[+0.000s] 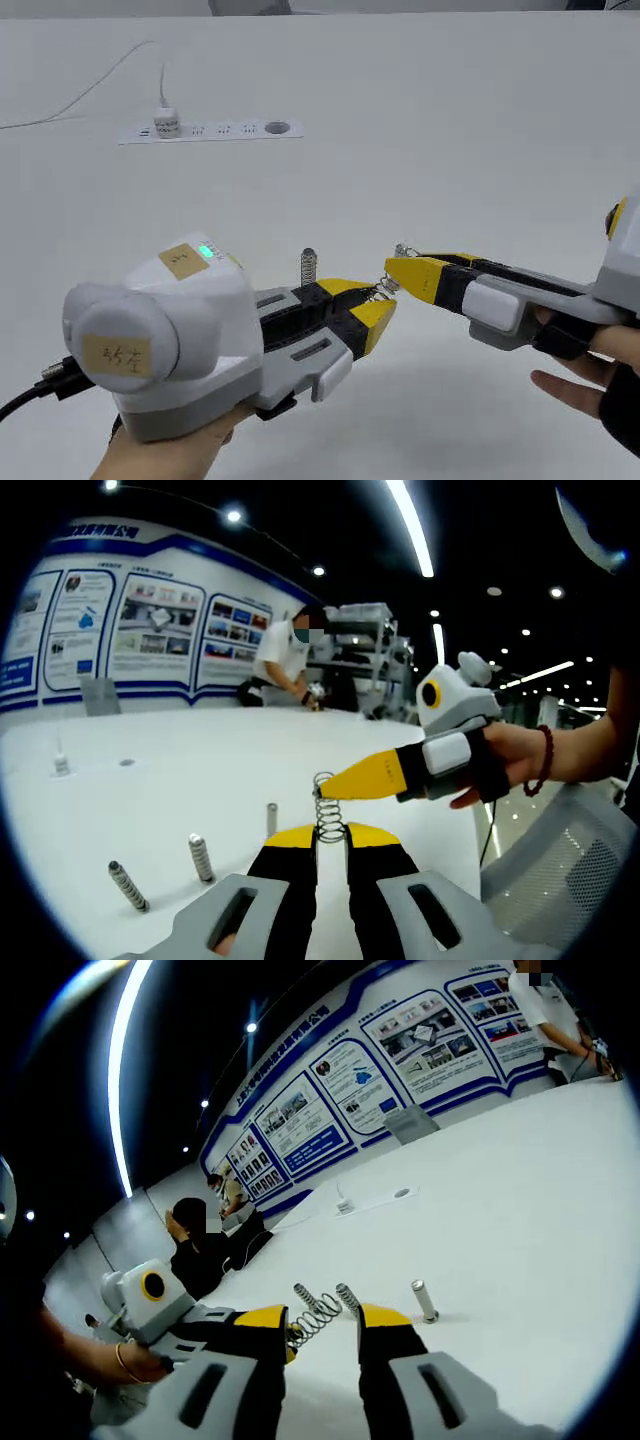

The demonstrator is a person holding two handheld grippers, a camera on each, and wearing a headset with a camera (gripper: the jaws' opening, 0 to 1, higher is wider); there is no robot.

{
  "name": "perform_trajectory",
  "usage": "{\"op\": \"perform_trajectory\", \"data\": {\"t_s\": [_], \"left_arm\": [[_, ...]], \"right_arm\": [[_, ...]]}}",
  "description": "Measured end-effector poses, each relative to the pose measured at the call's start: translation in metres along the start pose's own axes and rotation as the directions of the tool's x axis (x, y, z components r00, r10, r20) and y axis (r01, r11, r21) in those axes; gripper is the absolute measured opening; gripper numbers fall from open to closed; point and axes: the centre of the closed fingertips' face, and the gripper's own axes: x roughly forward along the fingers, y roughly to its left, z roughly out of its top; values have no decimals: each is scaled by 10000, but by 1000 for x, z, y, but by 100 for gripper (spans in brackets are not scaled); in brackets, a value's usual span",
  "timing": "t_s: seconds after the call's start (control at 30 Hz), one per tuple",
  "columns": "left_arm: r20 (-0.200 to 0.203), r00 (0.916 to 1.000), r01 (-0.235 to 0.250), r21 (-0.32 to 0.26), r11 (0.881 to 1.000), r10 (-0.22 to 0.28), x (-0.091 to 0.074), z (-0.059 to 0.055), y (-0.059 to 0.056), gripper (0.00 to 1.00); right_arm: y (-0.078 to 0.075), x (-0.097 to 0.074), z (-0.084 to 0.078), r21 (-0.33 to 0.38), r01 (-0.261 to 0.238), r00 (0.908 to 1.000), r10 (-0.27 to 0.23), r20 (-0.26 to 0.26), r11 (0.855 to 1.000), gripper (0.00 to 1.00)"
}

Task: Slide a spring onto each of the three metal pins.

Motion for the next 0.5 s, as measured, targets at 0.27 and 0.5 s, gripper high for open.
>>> {"op": "perform_trajectory", "data": {"t_s": [0.27,0.5], "left_arm": [[220,9995,229,119,9997,-232,-2,4,-5,10],[358,9989,287,286,9992,-297,-3,8,-6,10]], "right_arm": [[9,2,1,1060,-527,9985,505,232,9930,22],[12,0,1,2134,-1074,9939,997,465,9711,16]]}}
